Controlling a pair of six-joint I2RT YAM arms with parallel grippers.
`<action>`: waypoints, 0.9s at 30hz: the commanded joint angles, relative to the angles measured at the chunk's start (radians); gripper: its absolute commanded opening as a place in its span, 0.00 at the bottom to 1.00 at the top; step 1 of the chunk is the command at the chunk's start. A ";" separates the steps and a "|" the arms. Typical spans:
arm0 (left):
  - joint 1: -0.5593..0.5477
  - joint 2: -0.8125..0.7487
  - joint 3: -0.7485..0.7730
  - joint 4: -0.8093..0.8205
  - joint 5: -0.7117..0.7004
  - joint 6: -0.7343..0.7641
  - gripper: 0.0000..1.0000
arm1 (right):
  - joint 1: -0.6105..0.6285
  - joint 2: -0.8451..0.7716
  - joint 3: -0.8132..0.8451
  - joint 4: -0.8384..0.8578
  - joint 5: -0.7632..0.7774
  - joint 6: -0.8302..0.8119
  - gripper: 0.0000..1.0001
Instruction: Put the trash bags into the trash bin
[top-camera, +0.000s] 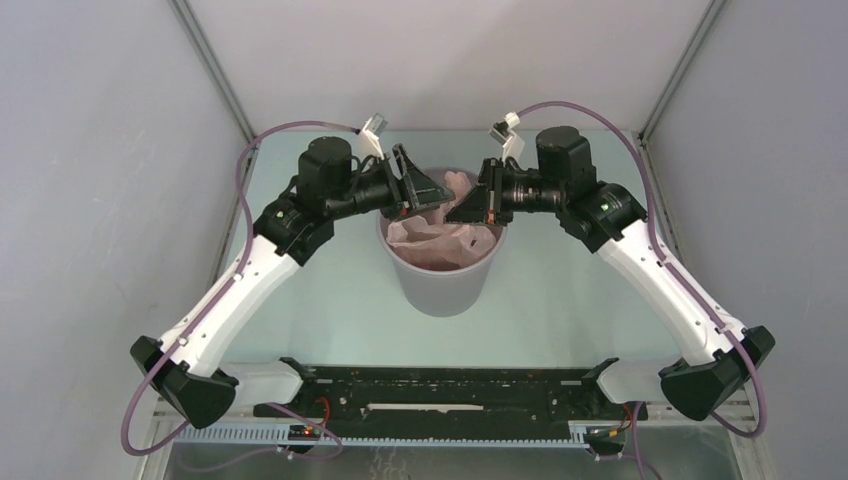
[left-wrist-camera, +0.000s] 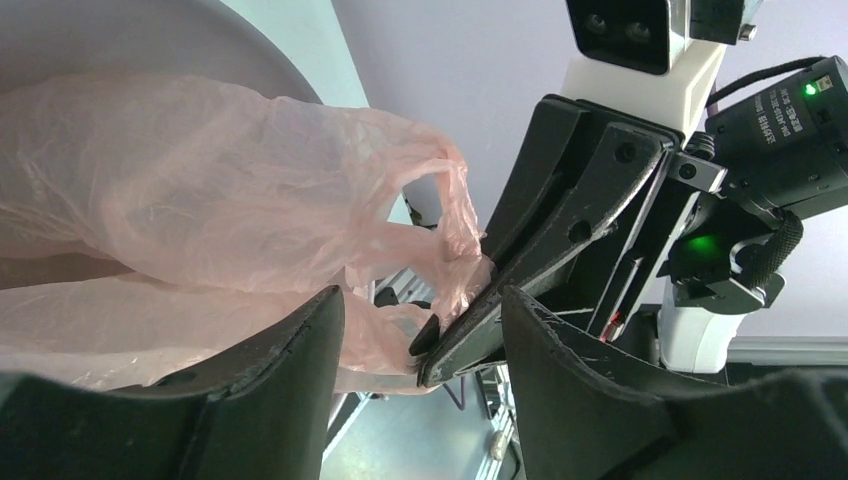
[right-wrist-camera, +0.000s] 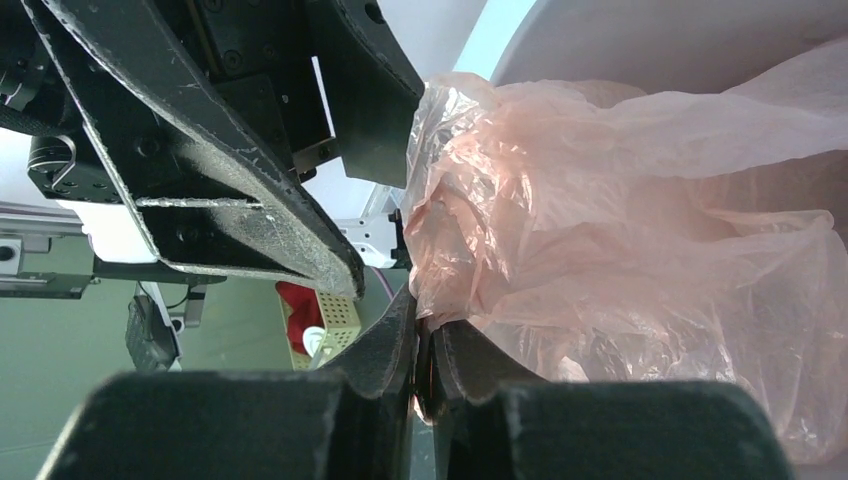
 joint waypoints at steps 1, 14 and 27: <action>-0.006 -0.021 0.021 0.036 0.043 -0.002 0.63 | 0.015 -0.041 -0.029 0.028 0.011 0.008 0.15; -0.009 0.014 0.014 0.069 0.102 -0.042 0.36 | 0.044 -0.064 -0.054 0.039 0.051 0.035 0.22; -0.021 0.019 -0.020 0.069 0.120 -0.016 0.32 | 0.066 -0.068 -0.063 0.020 0.104 0.016 0.25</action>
